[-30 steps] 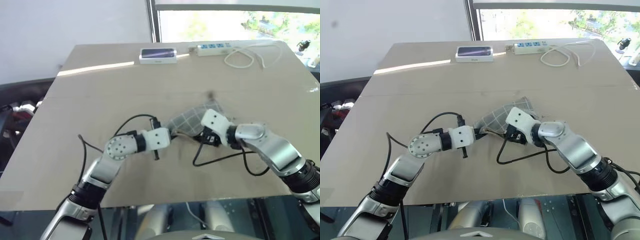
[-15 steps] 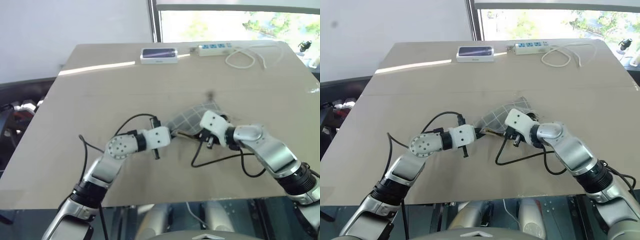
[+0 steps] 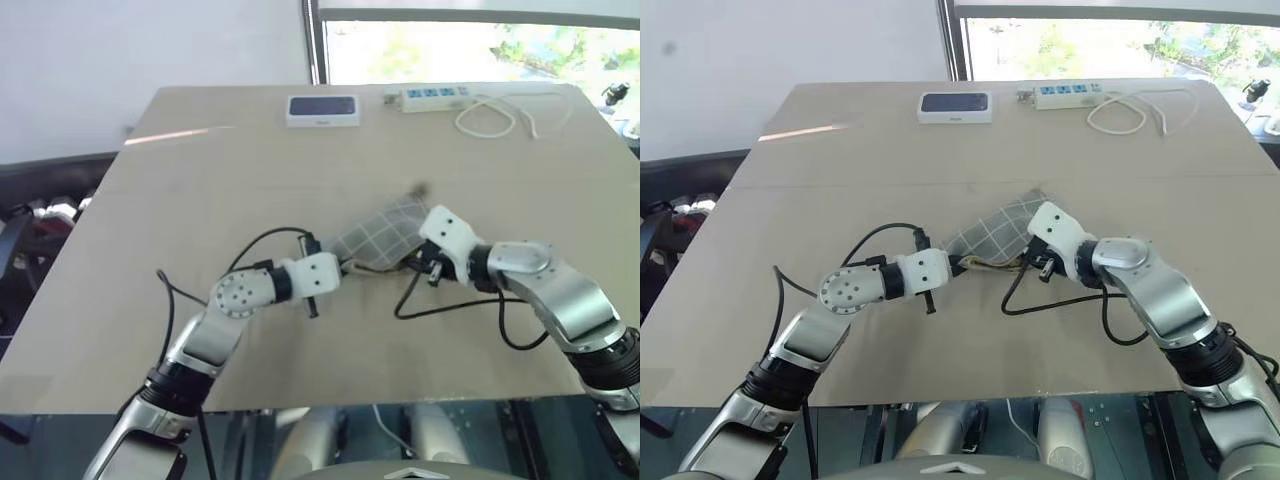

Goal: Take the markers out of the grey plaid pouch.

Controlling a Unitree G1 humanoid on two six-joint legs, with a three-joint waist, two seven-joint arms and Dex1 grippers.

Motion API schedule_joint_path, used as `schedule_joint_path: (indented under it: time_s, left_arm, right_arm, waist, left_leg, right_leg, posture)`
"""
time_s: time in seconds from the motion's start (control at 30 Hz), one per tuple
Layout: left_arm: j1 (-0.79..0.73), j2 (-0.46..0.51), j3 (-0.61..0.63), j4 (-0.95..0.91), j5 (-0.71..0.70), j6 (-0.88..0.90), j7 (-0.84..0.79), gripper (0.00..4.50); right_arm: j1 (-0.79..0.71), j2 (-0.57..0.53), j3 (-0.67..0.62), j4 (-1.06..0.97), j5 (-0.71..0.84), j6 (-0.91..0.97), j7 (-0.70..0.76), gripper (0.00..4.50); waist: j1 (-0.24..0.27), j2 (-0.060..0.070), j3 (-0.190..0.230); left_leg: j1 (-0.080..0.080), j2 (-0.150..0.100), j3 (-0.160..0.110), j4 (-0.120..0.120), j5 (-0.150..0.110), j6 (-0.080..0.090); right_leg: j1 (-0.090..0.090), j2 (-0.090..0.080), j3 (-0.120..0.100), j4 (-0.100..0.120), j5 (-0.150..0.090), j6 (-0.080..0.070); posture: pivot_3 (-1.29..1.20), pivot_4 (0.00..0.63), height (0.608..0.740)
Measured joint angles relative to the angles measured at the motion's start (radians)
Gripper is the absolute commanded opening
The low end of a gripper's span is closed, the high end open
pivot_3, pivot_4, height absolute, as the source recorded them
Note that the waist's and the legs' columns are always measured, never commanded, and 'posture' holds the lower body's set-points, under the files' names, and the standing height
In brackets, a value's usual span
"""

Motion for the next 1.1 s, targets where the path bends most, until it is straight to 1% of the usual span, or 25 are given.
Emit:
schedule_joint_path:
  time_s: [0.07,0.13,0.27,0.3,0.47,0.6,0.8,0.9,0.93,0.97,1.0,1.1]
  left_arm:
    - [-0.001,0.004,0.0,0.008,0.009,-0.001,0.007,0.0]
    - [-0.003,0.006,0.002,0.02,0.017,-0.003,0.019,0.0]
    - [-0.007,0.009,0.013,0.036,0.03,-0.001,0.039,0.0]
    - [-0.009,0.008,0.021,0.042,0.029,0.004,0.044,0.0]
    - [-0.016,-0.001,0.047,0.044,0.017,0.034,0.048,0.0]
    - [-0.012,-0.006,0.065,0.037,-0.005,0.054,0.053,0.0]
    - [-0.01,-0.006,0.073,0.032,-0.01,0.059,0.056,0.0]
    - [-0.002,-0.006,0.077,0.031,-0.013,0.059,0.056,0.0]
    - [0.001,-0.007,0.078,0.029,-0.014,0.061,0.056,0.0]
    - [0.001,-0.01,0.078,0.028,-0.015,0.061,0.056,0.0]
    - [0.002,-0.011,0.078,0.025,-0.018,0.062,0.056,0.0]
    - [0.005,-0.016,0.078,0.02,-0.035,0.068,0.055,0.0]
  right_arm:
    - [0.02,-0.015,-0.019,-0.02,0.015,-0.013,0.021,0.65]
    - [0.055,-0.046,-0.075,-0.043,0.054,-0.02,0.059,0.65]
    - [0.136,-0.147,-0.163,-0.087,0.123,-0.021,0.146,0.65]
    - [0.166,-0.181,-0.185,-0.091,0.137,-0.022,0.173,0.65]
    - [0.226,-0.242,-0.25,-0.053,0.158,-0.043,0.213,0.65]
    - [0.284,-0.297,-0.289,0.019,0.13,-0.081,0.218,0.65]
    - [0.338,-0.316,-0.35,0.052,0.127,-0.105,0.23,0.65]
    - [0.332,-0.317,-0.382,0.091,0.108,-0.08,0.174,0.65]
    - [0.313,-0.302,-0.398,0.11,0.1,-0.05,0.129,0.65]
    - [0.301,-0.293,-0.407,0.12,0.094,-0.034,0.1,1.59]
    - [0.293,-0.285,-0.418,0.127,0.088,-0.017,0.076,1.79]
    - [0.282,-0.264,-0.428,0.133,0.059,0.054,-0.023,3.1]
  waist:
    - [0.001,0.0,0.0]
    - [0.003,0.0,0.0]
    - [0.008,0.0,0.0]
    - [0.009,0.0,0.0]
    - [0.004,0.0,0.0]
    - [0.008,-0.001,0.0]
    - [0.008,-0.001,0.0]
    - [0.009,-0.001,0.0]
    - [0.009,-0.001,0.0]
    - [0.009,-0.001,0.0]
    - [0.009,-0.001,0.0]
    - [0.014,-0.001,0.0]
  left_leg:
    - [0.0,0.0,0.0,0.0,0.0,0.0]
    - [0.0,0.0,0.0,0.001,0.0,0.0]
    - [0.0,0.0,-0.001,0.001,0.0,0.0]
    - [0.0,0.0,-0.001,0.001,0.0,0.0]
    - [0.0,0.0,0.0,0.001,0.0,0.0]
    - [0.0,0.0,0.0,0.001,0.0,0.0]
    - [0.0,0.0,0.0,0.002,0.0,0.0]
    - [0.0,0.0,0.0,0.003,0.0,0.0]
    - [0.0,0.0,0.0,0.003,0.0,0.0]
    - [0.0,0.0,0.0,0.003,0.0,0.0]
    - [0.0,0.0,0.0,0.003,0.0,0.0]
    - [0.0,0.0,0.0,0.003,0.0,0.0]
  right_leg:
    - [0.0,0.0,0.0,0.0,0.0,0.0]
    - [0.001,0.0,0.0,0.0,0.0,0.0]
    - [0.001,0.0,0.0,-0.001,0.0,0.0]
    - [0.002,0.0,0.0,-0.001,0.0,0.0]
    - [0.002,0.0,0.0,0.0,0.0,0.0]
    - [0.002,-0.001,0.0,-0.001,0.0,0.0]
    - [0.002,-0.001,0.001,0.0,0.0,0.0]
    - [0.003,0.0,0.001,0.0,0.0,0.0]
    - [0.003,0.0,0.001,0.0,0.0,0.0]
    - [0.003,-0.001,0.001,0.0,0.0,0.0]
    - [0.003,0.0,0.001,0.0,0.0,0.0]
    - [0.002,-0.001,0.001,0.0,0.0,0.0]
  posture:
    - [0.0,0.15,0.738]
    - [0.0,0.15,0.738]
    - [0.0,0.15,0.738]
    - [0.0,0.15,0.738]
    - [0.0,0.15,0.738]
    - [0.0,0.15,0.738]
    - [0.0,0.15,0.738]
    - [0.0,0.15,0.738]
    - [0.0,0.15,0.738]
    - [0.0,0.15,0.738]
    - [0.0,0.15,0.738]
    - [0.0,0.15,0.738]
